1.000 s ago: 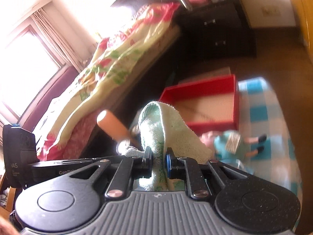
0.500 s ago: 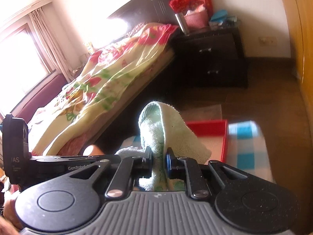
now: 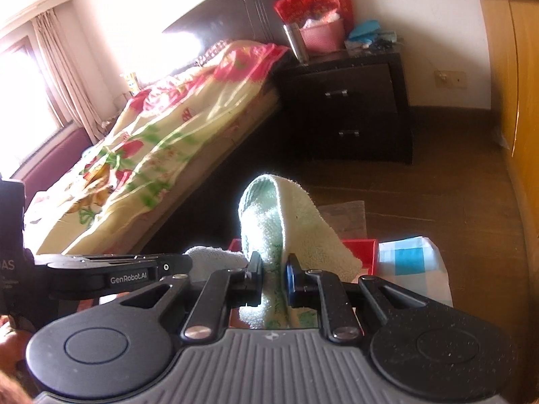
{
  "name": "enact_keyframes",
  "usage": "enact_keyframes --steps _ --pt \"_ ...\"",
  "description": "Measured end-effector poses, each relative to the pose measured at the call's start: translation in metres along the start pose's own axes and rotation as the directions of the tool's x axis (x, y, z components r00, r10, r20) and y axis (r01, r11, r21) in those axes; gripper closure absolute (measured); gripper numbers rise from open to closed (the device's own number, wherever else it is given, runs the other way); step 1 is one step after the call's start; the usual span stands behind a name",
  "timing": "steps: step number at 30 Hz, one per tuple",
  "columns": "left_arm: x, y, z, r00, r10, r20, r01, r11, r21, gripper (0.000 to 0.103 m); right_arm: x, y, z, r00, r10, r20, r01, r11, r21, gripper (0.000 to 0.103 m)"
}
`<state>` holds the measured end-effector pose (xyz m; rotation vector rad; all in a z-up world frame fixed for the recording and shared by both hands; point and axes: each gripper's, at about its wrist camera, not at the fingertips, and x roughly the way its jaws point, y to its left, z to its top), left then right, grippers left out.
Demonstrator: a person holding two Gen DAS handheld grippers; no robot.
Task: Organize soft objects
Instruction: 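Open the left tool over the red box while the right tool drops the green towel inside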
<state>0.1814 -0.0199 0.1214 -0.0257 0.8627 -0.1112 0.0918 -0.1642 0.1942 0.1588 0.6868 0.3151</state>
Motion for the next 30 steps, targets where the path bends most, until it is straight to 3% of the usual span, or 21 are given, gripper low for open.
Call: enact_keyframes --steps 5,16,17,20,23,26,30 --pt "0.025 0.006 0.003 0.999 0.032 -0.026 -0.032 0.999 -0.007 0.096 0.031 -0.009 0.004 0.999 -0.035 -0.022 0.035 0.999 0.009 0.103" --pt "0.065 0.018 -0.011 0.994 0.025 -0.103 -0.027 0.999 -0.022 0.092 0.1 -0.016 0.004 0.991 -0.105 -0.086 0.105 0.994 -0.004 0.103" --pt "0.067 0.017 -0.014 0.993 0.016 -0.113 -0.019 1.0 -0.021 0.091 0.106 -0.017 0.002 0.989 -0.103 -0.102 0.104 0.995 -0.002 0.1" --pt "0.071 0.013 -0.023 0.992 0.001 -0.13 -0.002 1.0 -0.012 0.088 0.119 -0.02 -0.007 0.977 -0.127 -0.173 0.125 0.992 -0.022 0.044" --pt "0.072 0.011 -0.032 0.988 -0.028 -0.151 0.026 0.999 -0.019 0.088 0.12 -0.019 -0.019 0.966 -0.144 -0.213 0.135 0.989 -0.058 0.041" --pt "0.069 0.007 -0.044 0.985 -0.035 -0.168 0.032 0.999 -0.022 0.092 0.115 -0.012 -0.037 0.955 -0.105 -0.278 0.08 0.992 -0.097 0.041" --pt "0.057 0.021 -0.059 0.982 -0.088 -0.166 0.074 0.993 -0.093 0.085 0.122 -0.007 -0.064 0.933 -0.121 -0.338 0.075 0.987 -0.145 0.041"
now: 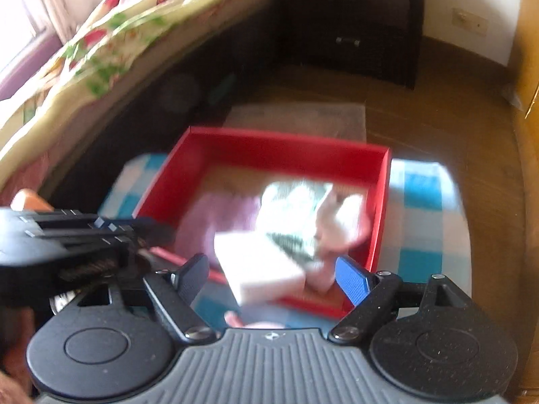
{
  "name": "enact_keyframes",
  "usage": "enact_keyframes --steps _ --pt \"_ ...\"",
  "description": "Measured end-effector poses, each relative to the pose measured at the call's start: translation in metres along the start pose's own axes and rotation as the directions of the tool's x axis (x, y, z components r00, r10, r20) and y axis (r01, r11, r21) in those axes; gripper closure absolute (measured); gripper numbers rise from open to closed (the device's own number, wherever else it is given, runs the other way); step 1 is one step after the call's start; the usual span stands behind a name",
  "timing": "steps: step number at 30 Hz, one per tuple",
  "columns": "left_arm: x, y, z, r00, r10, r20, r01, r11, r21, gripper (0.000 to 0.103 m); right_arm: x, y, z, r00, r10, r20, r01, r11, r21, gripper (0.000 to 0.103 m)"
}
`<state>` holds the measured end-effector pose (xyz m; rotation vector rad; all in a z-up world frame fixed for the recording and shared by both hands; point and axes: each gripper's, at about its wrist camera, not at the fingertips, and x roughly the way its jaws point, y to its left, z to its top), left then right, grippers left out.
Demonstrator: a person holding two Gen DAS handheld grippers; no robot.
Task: Organize soft objects
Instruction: 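Open the left tool over the red box while the right tool drops the green towel inside, then bring both open tools back over the remaining objects on the table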
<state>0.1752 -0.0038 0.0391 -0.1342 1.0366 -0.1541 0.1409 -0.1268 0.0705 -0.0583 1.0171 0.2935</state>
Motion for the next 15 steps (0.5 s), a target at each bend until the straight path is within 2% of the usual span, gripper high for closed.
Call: enact_keyframes --steps 4,8,10,11,12,15 --pt "-0.006 0.005 -0.009 0.999 0.031 0.007 -0.031 0.999 0.008 0.085 0.014 0.004 -0.011 0.999 0.031 -0.038 -0.03 0.999 0.015 0.041" --pt "-0.011 0.009 -0.011 1.0 0.0 0.018 0.001 1.0 -0.013 0.085 0.035 0.001 -0.006 0.996 0.064 -0.059 -0.058 0.994 0.088 0.041" --pt "-0.015 0.009 -0.013 1.0 -0.01 0.03 0.01 1.0 -0.013 0.083 0.04 -0.001 -0.002 0.996 0.072 -0.043 -0.068 0.992 0.108 0.044" --pt "-0.016 0.009 -0.014 0.999 -0.013 0.033 0.014 1.0 -0.01 0.082 0.042 -0.003 -0.001 0.996 0.08 -0.043 -0.074 0.989 0.13 0.054" --pt "-0.016 0.009 -0.015 0.999 -0.015 0.035 0.015 1.0 -0.009 0.081 0.043 -0.005 -0.001 0.996 0.076 -0.044 -0.07 0.988 0.135 0.069" --pt "-0.017 0.01 -0.018 0.999 -0.027 0.039 0.027 0.999 -0.018 0.08 0.04 -0.008 -0.002 0.996 0.079 -0.037 -0.074 0.988 0.136 0.084"
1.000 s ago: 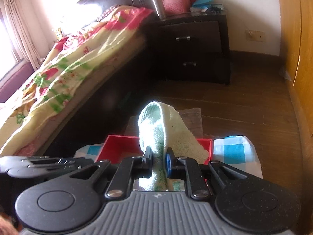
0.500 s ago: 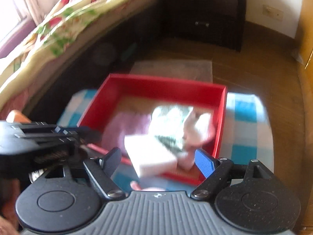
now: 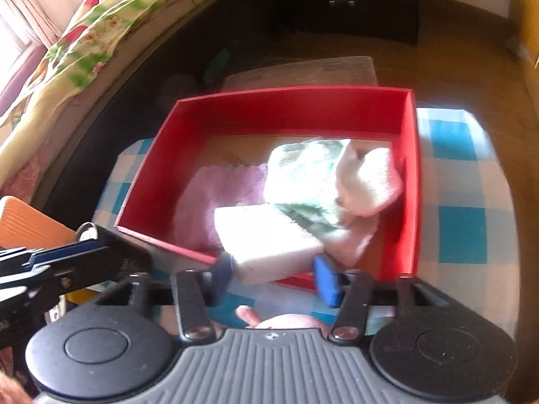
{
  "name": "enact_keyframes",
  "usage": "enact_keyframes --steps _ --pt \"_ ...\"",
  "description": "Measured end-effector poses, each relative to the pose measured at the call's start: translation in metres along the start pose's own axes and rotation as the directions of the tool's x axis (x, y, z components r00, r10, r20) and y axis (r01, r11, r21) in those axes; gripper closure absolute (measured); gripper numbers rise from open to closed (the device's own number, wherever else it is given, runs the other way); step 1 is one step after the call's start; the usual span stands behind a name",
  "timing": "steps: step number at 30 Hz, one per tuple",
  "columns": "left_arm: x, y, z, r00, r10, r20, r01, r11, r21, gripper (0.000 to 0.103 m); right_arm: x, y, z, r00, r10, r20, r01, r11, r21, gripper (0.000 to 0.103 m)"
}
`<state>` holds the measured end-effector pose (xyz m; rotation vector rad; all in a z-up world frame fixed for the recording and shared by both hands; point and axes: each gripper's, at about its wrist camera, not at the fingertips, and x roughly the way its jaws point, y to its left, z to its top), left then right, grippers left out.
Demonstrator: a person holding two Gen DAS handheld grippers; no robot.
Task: Organize soft objects
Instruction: 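Bring both open tools back over the remaining objects on the table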
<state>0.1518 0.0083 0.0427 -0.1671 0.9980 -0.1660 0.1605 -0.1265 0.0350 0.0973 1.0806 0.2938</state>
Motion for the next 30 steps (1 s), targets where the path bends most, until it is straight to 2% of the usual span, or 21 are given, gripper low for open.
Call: enact_keyframes --steps 3,6,8,10,11,12,14,17,19,21,22,23,27,30 --pt "-0.006 0.005 -0.004 1.0 -0.027 0.014 0.028 0.999 -0.039 0.073 -0.014 -0.003 -0.004 0.995 0.096 0.014 -0.096 0.995 0.02 0.098" --pt "-0.018 0.011 -0.013 0.998 -0.046 0.034 0.048 0.997 -0.054 0.072 -0.048 -0.001 -0.027 0.977 0.21 0.041 -0.21 0.978 -0.016 0.098" --pt "-0.025 0.013 -0.018 0.998 -0.049 0.047 0.052 0.998 -0.046 0.065 -0.074 0.004 -0.056 0.959 0.281 0.037 -0.279 0.958 -0.065 0.098" --pt "-0.029 0.012 -0.023 0.998 -0.033 0.054 0.035 0.999 -0.036 0.064 -0.088 0.013 -0.077 0.974 0.225 0.001 -0.222 0.96 -0.17 0.093" --pt "-0.03 0.01 -0.026 0.998 -0.028 0.058 0.03 0.999 -0.036 0.064 -0.09 0.017 -0.085 0.984 0.179 -0.022 -0.18 0.963 -0.2 0.084" --pt "-0.032 0.009 -0.028 0.998 -0.035 0.058 0.037 0.999 -0.039 0.063 -0.094 0.017 -0.092 0.99 0.14 -0.005 -0.138 0.971 -0.196 0.071" --pt "-0.035 0.006 -0.037 0.997 -0.061 0.055 0.064 0.997 -0.043 0.06 -0.101 0.012 -0.101 0.992 0.126 0.022 -0.12 0.977 -0.175 0.06" --pt "-0.036 -0.003 -0.058 0.997 -0.065 0.043 0.066 0.998 -0.023 0.043 -0.111 -0.001 -0.107 0.987 0.159 0.029 -0.156 0.984 -0.09 0.059" --pt "-0.033 -0.01 -0.075 0.998 -0.059 0.01 0.059 0.998 0.012 0.043 -0.119 -0.003 -0.115 0.986 0.157 0.046 -0.154 0.985 -0.076 0.056" --pt "-0.031 -0.017 -0.092 1.0 -0.025 -0.015 0.026 0.998 0.057 0.041 -0.124 -0.003 -0.126 0.992 0.11 0.058 -0.106 0.991 -0.076 0.044" --pt "-0.03 -0.02 -0.101 1.0 -0.001 -0.023 0.003 0.996 0.086 0.039 -0.124 -0.004 -0.132 0.995 0.084 0.052 -0.079 0.994 -0.076 0.043" --pt "-0.03 -0.022 -0.109 0.999 0.01 -0.03 -0.007 0.994 0.108 0.035 -0.123 -0.003 -0.14 0.997 0.058 0.044 -0.054 0.995 -0.085 0.042" --pt "-0.028 -0.03 -0.136 0.997 0.02 -0.074 -0.006 0.981 0.192 0.03 -0.116 -0.007 -0.163 0.999 -0.032 0.026 0.034 0.992 -0.125 0.042" --pt "-0.029 -0.039 -0.144 0.997 0.031 -0.076 -0.011 0.965 0.261 0.024 -0.114 -0.014 -0.172 0.999 -0.042 0.002 0.042 0.994 -0.103 0.042"
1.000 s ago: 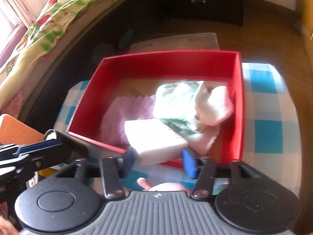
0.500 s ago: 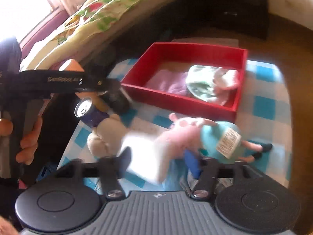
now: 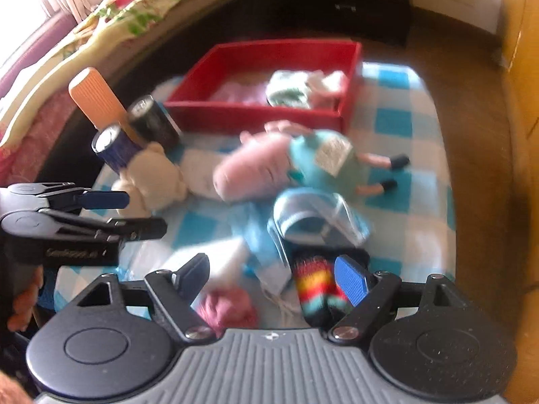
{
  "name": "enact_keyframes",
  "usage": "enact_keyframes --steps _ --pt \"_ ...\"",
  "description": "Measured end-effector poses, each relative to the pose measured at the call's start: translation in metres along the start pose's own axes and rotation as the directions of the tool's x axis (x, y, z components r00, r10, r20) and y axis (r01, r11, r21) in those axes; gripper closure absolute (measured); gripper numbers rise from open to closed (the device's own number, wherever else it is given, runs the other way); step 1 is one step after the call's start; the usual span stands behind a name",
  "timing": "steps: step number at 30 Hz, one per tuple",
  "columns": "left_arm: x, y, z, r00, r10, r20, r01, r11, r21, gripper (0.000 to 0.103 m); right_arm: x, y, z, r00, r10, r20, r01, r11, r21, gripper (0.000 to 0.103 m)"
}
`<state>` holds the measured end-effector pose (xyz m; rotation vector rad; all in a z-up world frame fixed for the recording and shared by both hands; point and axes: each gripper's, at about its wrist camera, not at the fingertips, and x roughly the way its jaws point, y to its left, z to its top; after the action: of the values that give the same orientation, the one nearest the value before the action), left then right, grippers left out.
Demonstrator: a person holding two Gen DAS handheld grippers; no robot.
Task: Organize soft objects
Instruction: 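Bring both open tools back over the remaining objects on the table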
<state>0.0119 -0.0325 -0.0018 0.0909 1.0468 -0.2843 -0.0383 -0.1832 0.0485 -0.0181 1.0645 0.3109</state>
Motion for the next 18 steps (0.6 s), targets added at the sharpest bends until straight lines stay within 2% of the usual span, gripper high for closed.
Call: enact_keyframes --steps 2,7,13,18 --pt "-0.002 -0.006 -0.001 1.0 0.009 0.008 -0.01 0.999 0.05 0.022 -0.001 -0.004 -0.003 1.0 -0.009 -0.007 0.009 1.0 0.014 0.042" --pt "0.0 -0.015 -0.007 0.998 0.057 -0.005 -0.057 0.993 0.105 0.019 -0.004 -0.005 -0.011 0.997 -0.079 -0.005 0.079 0.997 0.001 0.042" --pt "0.013 -0.011 -0.014 0.992 0.1 -0.082 -0.093 0.992 0.091 0.017 -0.001 -0.001 -0.012 0.991 -0.13 -0.017 0.13 0.991 -0.038 0.042" --pt "0.019 -0.004 -0.019 0.987 0.093 -0.13 -0.088 0.995 0.042 0.016 0.006 0.005 -0.017 0.979 -0.2 -0.029 0.196 0.976 -0.095 0.041"
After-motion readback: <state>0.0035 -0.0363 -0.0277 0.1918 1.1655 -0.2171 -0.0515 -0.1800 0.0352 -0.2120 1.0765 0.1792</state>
